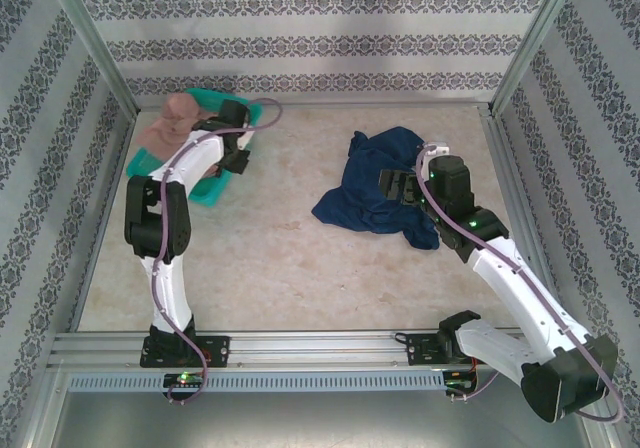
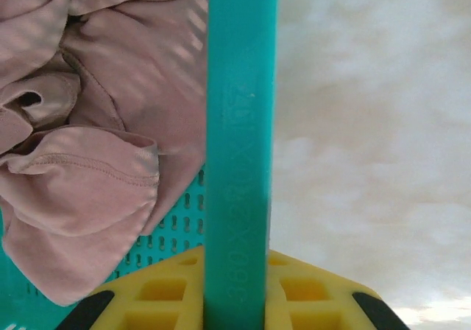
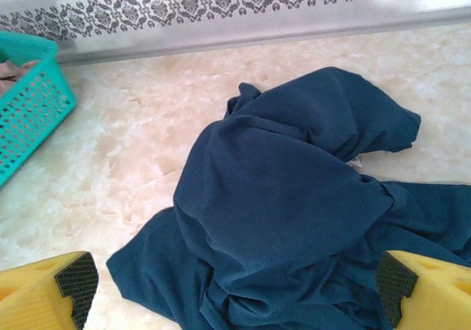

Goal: Fold the inside-out t-shirt

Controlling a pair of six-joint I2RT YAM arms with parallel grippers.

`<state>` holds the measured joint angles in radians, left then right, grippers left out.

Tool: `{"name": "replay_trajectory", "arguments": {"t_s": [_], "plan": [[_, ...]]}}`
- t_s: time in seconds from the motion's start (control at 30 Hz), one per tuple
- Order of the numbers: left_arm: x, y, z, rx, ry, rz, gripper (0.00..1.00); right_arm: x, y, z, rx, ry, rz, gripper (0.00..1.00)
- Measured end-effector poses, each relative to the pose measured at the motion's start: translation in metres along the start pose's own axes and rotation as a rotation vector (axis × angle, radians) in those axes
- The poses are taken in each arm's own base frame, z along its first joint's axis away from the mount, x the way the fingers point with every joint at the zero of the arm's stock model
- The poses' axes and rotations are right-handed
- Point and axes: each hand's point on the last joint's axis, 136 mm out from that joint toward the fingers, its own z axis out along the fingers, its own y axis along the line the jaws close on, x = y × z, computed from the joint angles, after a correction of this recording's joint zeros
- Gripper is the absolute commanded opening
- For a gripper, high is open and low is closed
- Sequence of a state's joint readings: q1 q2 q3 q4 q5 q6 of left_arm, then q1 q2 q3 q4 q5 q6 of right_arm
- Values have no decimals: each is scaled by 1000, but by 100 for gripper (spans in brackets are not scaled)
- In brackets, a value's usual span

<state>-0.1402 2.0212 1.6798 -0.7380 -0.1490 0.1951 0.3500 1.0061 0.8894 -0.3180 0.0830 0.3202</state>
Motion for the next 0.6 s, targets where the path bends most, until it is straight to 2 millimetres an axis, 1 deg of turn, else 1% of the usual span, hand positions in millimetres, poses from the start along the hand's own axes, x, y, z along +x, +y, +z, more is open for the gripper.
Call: {"name": "replay_trajectory", "arguments": {"t_s": [0.07, 0.17, 0.2, 0.23, 0.27, 0.3, 0.4, 0.47, 0.53, 0.57, 0.6], "plan": [[0, 28, 6, -34, 12, -60, 13, 2, 1, 3, -3, 7, 4, 98], [-6, 66, 16, -83, 10, -132, 15, 5, 2, 8, -9, 23, 12, 98], [-9, 78, 20, -99, 8, -154, 18, 7, 2, 10, -9, 29, 12, 98], [-12, 86, 23, -110, 6, -168, 22, 8, 2, 11, -9, 34, 12, 98], [-16, 94, 27, -122, 3, -179, 28, 9, 2, 14, -6, 41, 11, 98], [-21, 101, 31, -134, -4, -186, 37, 12, 1, 17, -3, 51, 11, 98], [-39, 107, 35, -146, -30, -208, 54, 23, -1, 32, 13, 98, 7, 96], [-47, 105, 32, -120, -56, -229, 62, 36, -7, 46, 32, 148, 12, 91], [-52, 99, 23, -74, -87, -259, 66, 49, -17, 63, 54, 217, 29, 84], [-54, 95, 15, -45, -109, -279, 68, 54, -26, 70, 70, 249, 48, 82], [-53, 89, 4, -12, -133, -303, 69, 57, -40, 76, 100, 278, 76, 82]]}}
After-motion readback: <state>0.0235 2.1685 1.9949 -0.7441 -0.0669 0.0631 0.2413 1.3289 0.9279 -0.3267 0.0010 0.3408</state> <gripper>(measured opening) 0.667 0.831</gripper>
